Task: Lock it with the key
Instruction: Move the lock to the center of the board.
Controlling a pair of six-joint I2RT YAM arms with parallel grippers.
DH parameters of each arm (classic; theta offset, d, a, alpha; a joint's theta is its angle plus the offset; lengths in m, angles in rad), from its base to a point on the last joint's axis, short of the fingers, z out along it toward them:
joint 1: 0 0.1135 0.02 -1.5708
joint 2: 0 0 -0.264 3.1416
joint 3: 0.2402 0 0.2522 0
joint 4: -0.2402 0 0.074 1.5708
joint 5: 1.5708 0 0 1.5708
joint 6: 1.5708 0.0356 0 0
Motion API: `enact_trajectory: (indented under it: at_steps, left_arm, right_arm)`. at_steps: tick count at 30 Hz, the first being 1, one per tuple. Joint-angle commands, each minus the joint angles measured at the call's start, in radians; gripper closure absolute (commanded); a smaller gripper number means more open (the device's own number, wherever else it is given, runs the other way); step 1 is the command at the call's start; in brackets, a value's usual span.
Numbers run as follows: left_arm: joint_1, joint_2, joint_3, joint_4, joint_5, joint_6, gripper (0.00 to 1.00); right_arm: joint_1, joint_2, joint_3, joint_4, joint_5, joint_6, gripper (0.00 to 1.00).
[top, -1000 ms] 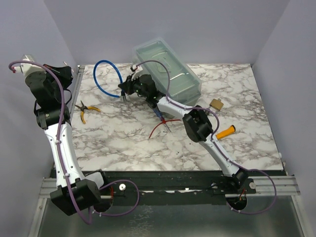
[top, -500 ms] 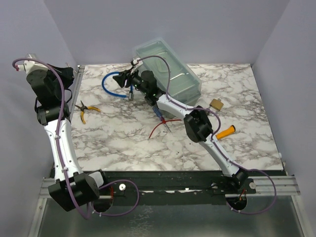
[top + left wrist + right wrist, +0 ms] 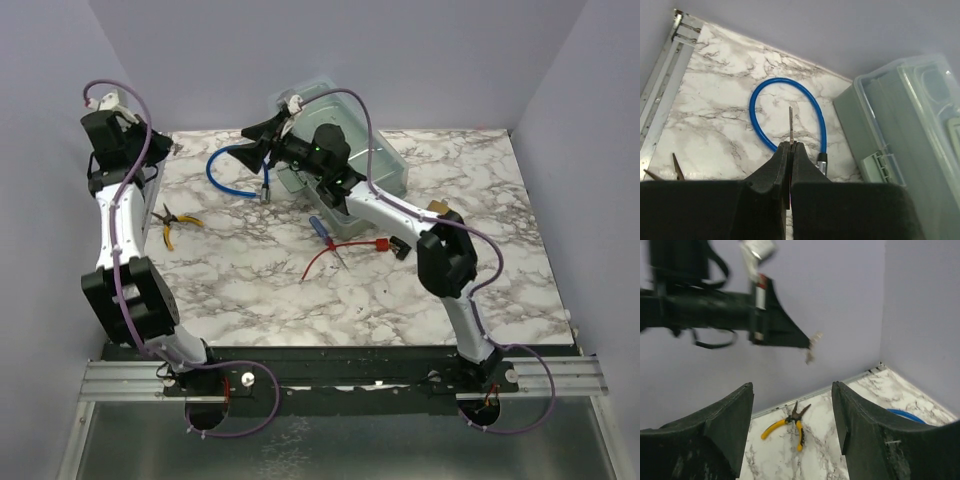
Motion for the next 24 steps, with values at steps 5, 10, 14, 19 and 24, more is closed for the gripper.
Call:
enact_trajectory:
  at_steps: [5,10,14,19,24]
  left_arm:
    - [-0.168,0.359,0.280,-0.126,-0.111,0.383,1.00]
    - [-0.224,0.571,0.460,-0.165,-0.176,0.461,1.00]
    - [-0.264,0.691,0.569,-0.187,-0.211,0.508,1.00]
    - [-0.302,0.785,0.631,-0.224,-0.283,0.563,1.00]
    - [-0.334,0.808,0.585,-0.257,-0.325,0.625,1.00]
  right_arm:
    - [0.005,-0.325,-0.272,-0.011,-0.142,-0.083,0.23]
    - [-0.008,-0.490,-0.427,-0.105,-0.170,-0.109,0.14]
    - [-0.028,-0.597,-0.522,-0.189,-0.134,-0.115,0.09]
    - [-0.079,-0.706,-0.618,-0.251,-0.097,-0.084,0.06]
    - [-0.129,-0.766,-0.662,-0.292,-0.070,-0.072,0.02]
